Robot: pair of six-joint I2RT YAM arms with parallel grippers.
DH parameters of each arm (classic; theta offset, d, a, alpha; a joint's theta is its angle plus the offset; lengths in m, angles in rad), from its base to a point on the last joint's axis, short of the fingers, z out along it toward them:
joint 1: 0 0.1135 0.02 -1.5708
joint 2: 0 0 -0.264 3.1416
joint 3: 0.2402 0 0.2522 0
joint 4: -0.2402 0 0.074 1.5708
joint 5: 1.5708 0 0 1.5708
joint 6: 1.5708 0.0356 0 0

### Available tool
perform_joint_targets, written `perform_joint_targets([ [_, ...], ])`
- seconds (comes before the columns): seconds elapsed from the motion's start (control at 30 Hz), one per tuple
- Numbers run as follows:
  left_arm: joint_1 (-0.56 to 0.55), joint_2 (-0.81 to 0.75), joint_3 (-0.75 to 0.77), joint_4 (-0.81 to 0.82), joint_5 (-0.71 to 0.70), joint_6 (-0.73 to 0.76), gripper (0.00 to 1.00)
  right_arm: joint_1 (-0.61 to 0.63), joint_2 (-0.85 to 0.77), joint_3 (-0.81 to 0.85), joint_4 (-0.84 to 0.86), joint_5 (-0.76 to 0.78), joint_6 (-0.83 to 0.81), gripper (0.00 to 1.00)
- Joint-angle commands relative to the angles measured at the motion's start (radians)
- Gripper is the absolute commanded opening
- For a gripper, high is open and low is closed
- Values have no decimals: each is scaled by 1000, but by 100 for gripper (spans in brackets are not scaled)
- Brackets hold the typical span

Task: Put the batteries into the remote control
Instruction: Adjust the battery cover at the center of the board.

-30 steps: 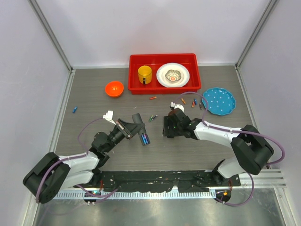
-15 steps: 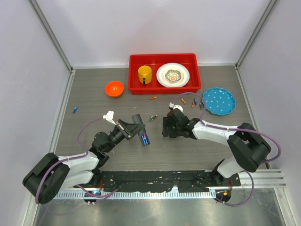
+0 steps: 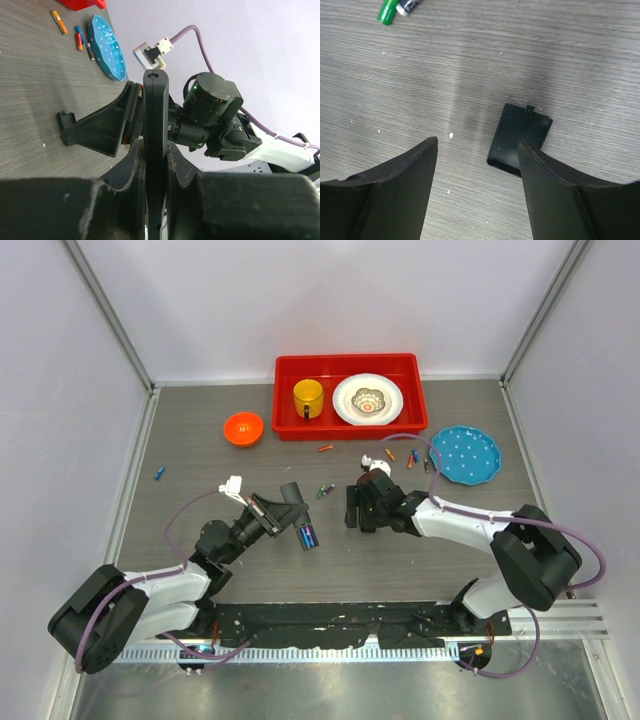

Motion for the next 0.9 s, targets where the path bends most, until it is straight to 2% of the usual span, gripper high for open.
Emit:
perform_joint_targets([
  [0.0,-4,-15,-3,39,-16,15,0,4,-61,18,10,40,-15,71],
  [0.73,-4,-12,-7,39,-18,18,0,3,46,-29,0,93,-20,71],
  [0.87,-4,-9,-7,36,-18,18,0,-2,42,-49,-3,117,-6,64],
])
